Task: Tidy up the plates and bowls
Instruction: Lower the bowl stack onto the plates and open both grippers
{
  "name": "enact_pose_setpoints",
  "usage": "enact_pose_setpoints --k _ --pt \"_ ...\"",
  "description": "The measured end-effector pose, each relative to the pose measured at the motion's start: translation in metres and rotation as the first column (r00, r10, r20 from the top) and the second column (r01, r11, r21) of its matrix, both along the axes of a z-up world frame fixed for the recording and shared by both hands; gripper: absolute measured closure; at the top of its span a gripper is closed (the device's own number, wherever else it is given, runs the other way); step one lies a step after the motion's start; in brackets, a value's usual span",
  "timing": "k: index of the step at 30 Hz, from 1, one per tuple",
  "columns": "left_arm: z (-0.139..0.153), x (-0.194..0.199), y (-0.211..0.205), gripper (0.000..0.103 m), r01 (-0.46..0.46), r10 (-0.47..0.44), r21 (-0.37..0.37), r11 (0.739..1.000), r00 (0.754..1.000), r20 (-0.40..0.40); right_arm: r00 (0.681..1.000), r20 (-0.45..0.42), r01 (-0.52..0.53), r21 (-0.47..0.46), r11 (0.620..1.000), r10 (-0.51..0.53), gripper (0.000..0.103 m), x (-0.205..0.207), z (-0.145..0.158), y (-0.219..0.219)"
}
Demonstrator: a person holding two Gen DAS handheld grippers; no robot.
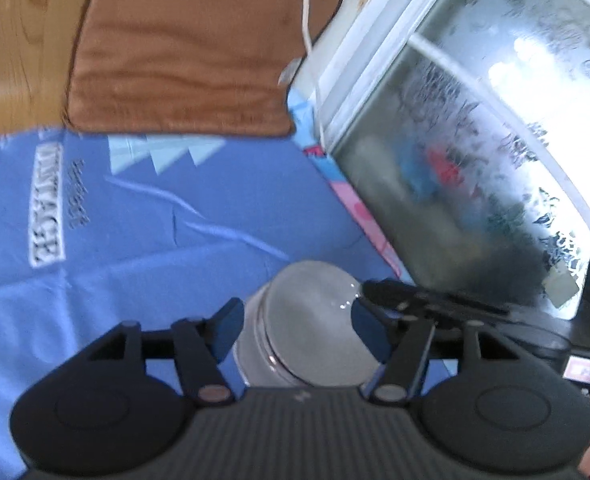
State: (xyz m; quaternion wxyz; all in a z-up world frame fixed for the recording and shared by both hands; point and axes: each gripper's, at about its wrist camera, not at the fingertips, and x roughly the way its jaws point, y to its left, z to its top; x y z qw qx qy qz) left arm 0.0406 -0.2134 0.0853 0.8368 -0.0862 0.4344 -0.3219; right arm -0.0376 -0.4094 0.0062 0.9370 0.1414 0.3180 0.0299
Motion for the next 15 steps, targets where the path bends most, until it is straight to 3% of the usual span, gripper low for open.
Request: enact_pose_setpoints --k 3,5,8,10,12,13,15 --pt "0.006 -0.018 0.018 0.034 -0.031 0.029 0.014 0.999 0.994 0.109 0.983 0.179 0.052 -0.035 0.998 -0.045 0.076 -0.034 0.012 0.007" --pt "0.004 -0.034 0.033 0.027 -0.064 0.058 0.028 0.998 0.980 0.192 0.946 0.315 0.096 -0.036 0.995 -0.080 0.061 -0.069 0.011 0.017" --pt "-0.003 -0.054 0.046 0.023 -0.092 0.067 0.079 0.993 0.958 0.278 0.876 0.462 0.171 -0.035 0.985 -0.135 0.052 -0.119 -0.008 0.043" --pt "-0.011 -0.066 0.054 0.015 -0.112 0.070 0.115 0.987 0.946 0.317 0.865 0.476 0.204 -0.041 0.978 -0.161 0.048 -0.139 -0.027 0.063" --pt "-0.017 -0.077 0.063 0.005 -0.135 0.081 0.133 0.982 0.934 0.349 0.873 0.445 0.228 -0.015 0.974 -0.198 0.041 -0.149 -0.046 0.078" --pt "-0.020 -0.082 0.068 0.000 -0.149 0.089 0.139 0.979 0.928 0.363 0.878 0.425 0.244 0.000 0.970 -0.221 0.033 -0.150 -0.055 0.083" --pt "-0.025 -0.092 0.078 0.000 -0.166 0.098 0.149 0.975 0.918 0.384 0.881 0.387 0.281 0.034 0.959 -0.272 0.018 -0.150 -0.070 0.092"
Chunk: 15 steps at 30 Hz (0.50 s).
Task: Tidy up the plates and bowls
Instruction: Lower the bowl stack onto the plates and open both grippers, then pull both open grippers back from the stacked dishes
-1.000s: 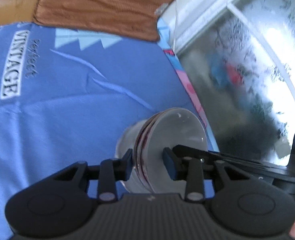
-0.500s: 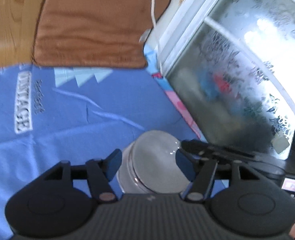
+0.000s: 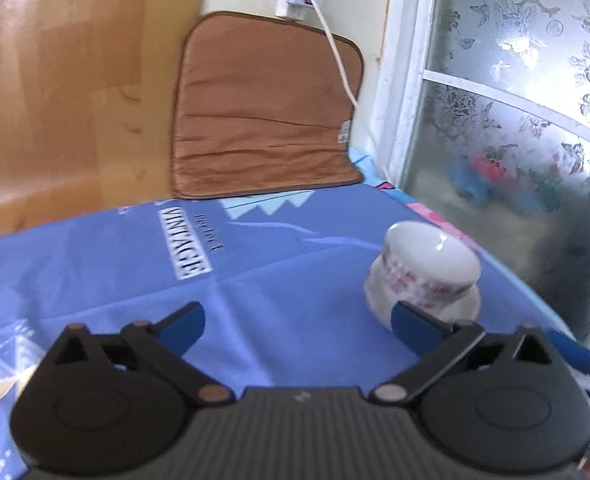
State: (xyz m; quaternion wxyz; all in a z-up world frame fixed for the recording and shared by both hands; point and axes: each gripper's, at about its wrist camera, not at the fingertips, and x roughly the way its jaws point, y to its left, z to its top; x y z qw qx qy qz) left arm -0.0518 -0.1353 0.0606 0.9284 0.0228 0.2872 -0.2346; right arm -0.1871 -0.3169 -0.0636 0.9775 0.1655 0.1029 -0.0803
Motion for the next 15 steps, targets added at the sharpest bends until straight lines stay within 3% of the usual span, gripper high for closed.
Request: enact_pose_setpoints --k 1,8,15 --pt "-0.002 -0.004 0.004 0.000 -0.003 0.003 0.009 1.000 1.000 0.004 1.000 -0.018 0.020 0.016 1.000 -0.020 0.012 0.003 -0.005 0.005" --pt "-0.019 -0.021 0.036 0.000 -0.021 0.023 0.033 0.999 0.998 -0.062 0.994 -0.096 0.058 0.104 0.993 -0.048 0.008 0.006 -0.009 0.026" --pt "-0.021 -0.028 0.055 0.000 -0.048 0.050 0.046 0.998 0.998 -0.032 0.994 -0.108 0.026 0.047 0.999 -0.020 0.007 0.003 -0.004 0.055"
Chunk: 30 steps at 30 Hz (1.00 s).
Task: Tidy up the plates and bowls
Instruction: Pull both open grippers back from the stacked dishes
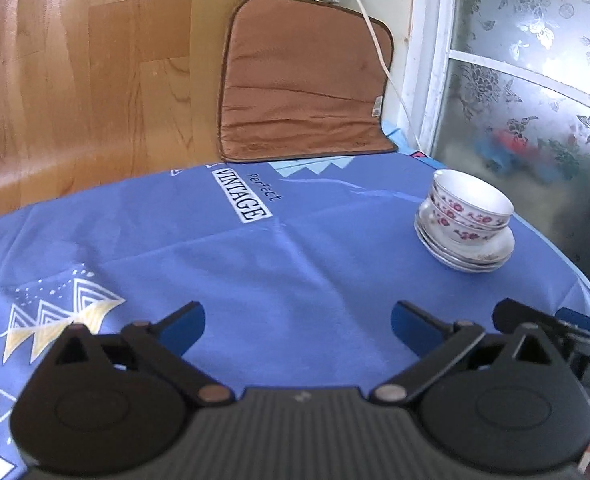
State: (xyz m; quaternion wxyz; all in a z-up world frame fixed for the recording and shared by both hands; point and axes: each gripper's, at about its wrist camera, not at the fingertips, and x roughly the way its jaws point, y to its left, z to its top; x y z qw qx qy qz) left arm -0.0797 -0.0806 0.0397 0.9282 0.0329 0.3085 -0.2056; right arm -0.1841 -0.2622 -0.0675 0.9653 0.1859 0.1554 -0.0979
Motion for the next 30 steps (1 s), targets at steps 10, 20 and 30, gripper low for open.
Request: enact_pose_setpoints --k 10,20,30 --pt "-0.002 0.005 0.007 0.000 -0.019 0.019 0.008 1.000 1.000 -0.009 1.000 -0.006 -0.018 -0.049 0.999 0.018 0.007 0.007 0.002 0.012" --pt "-0.001 0.001 0.009 0.000 -0.025 0.025 0.021 0.999 1.000 0.015 0.999 -0.004 -0.054 -0.071 0.996 0.054 0.007 0.008 0.008 0.017" --pt "0.000 -0.003 0.010 0.000 -0.028 0.027 0.034 0.999 0.999 0.030 0.997 -0.030 -0.075 -0.045 0.996 0.073 0.007 0.009 0.007 0.018"
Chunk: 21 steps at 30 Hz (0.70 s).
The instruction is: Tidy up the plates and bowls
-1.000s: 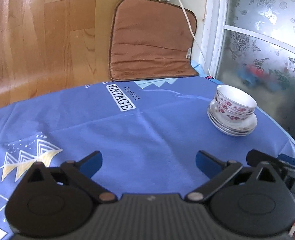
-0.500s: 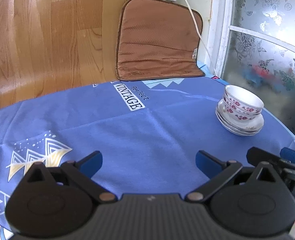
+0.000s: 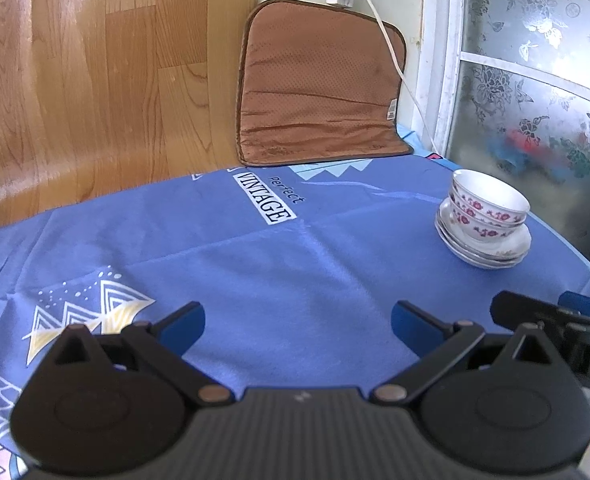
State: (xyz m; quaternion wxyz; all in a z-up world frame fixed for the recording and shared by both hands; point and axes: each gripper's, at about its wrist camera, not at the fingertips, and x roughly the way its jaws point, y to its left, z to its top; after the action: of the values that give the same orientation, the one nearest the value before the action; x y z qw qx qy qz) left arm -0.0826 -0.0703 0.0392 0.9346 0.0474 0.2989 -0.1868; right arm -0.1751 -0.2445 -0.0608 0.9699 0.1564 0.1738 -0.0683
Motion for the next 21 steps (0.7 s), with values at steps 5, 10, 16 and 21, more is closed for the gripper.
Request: enact_pose_setpoints --k 5,10,16,21 --pt "-0.0002 -0.0008 0.0019 0.000 -0.003 0.003 -0.001 1.000 1.000 0.001 1.000 -0.001 -0.007 -0.004 1.000 0.007 0.007 0.0002 0.0019 -0.0012" --pt "0.0011 -0.0013 0.0042 0.000 -0.010 0.010 -0.006 1.000 1.000 0.005 1.000 0.005 -0.008 -0.007 1.000 0.008 0.007 -0.0012 0.0031 -0.0007" --pt "0.0013 -0.0019 0.0042 0.000 -0.014 0.014 -0.003 1.000 1.000 0.005 1.000 0.006 -0.010 -0.010 1.000 0.010 0.007 -0.0014 0.0030 0.0005" --pt "0.0010 -0.0018 0.0042 0.000 -0.019 0.019 0.004 1.000 1.000 0.001 1.000 0.007 -0.009 -0.009 1.000 0.009 0.007 -0.0013 0.0030 0.0006"
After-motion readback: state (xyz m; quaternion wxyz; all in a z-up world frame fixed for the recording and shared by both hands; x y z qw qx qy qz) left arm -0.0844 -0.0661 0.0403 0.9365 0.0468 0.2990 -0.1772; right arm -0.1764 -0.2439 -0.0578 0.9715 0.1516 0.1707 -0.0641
